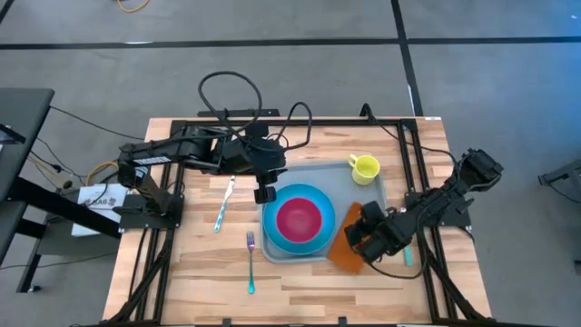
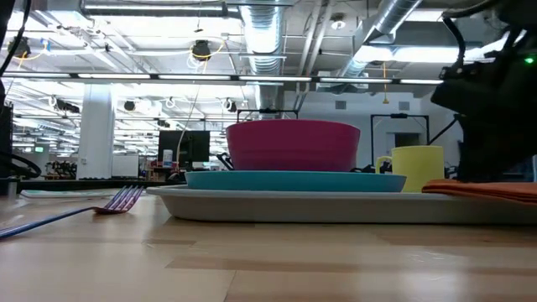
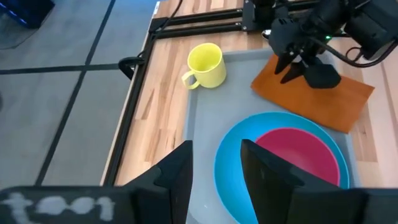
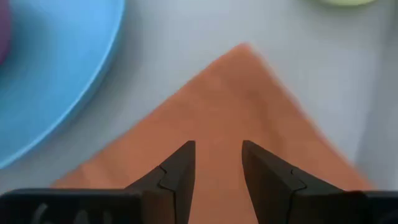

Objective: Set up tray
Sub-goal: Put the brown napkin on the serving tray to the right of the blue plate

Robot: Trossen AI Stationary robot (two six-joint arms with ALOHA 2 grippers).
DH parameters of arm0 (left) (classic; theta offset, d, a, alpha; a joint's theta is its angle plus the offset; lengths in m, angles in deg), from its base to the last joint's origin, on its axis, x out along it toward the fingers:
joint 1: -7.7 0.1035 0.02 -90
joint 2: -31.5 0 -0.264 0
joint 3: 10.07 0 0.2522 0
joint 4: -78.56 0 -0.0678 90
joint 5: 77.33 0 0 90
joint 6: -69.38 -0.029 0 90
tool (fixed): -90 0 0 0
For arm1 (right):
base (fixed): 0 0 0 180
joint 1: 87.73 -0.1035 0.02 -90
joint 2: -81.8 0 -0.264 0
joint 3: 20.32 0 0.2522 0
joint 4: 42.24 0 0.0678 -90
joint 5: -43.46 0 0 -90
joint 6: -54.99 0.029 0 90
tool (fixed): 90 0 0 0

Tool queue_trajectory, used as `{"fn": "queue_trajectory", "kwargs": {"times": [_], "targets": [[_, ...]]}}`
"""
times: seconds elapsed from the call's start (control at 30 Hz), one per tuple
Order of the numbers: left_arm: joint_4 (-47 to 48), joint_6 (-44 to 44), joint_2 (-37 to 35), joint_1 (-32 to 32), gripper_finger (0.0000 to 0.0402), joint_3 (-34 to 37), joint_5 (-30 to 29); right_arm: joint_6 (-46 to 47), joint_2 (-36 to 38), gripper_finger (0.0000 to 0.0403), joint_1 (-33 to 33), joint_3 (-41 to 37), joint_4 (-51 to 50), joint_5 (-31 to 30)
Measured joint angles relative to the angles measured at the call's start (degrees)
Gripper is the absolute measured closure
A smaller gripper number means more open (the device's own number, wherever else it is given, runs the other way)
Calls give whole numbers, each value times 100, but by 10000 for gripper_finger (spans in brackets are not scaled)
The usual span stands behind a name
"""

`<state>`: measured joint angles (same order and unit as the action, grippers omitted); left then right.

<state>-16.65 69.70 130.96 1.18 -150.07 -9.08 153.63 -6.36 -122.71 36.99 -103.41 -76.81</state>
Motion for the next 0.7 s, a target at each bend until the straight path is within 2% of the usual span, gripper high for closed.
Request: {"fn": "queue_trajectory", "kwargs": {"times": [0.27, 0.47, 0.57, 0.7], "targets": [[34, 89, 0, -70, 276, 0, 4, -30, -759, 280, -2, 33, 32, 237], [-1, 92, 0, -71, 276, 0, -20, 82, -1032, 280, 82, 55, -250, 39], [-1, 74, 0, -67, 276, 0, -20, -173, -1048, 280, 198, 18, -378, -240], [1, 55, 0, -69, 276, 0, -22, -908, -1039, 280, 464, 20, -324, -327]]}}
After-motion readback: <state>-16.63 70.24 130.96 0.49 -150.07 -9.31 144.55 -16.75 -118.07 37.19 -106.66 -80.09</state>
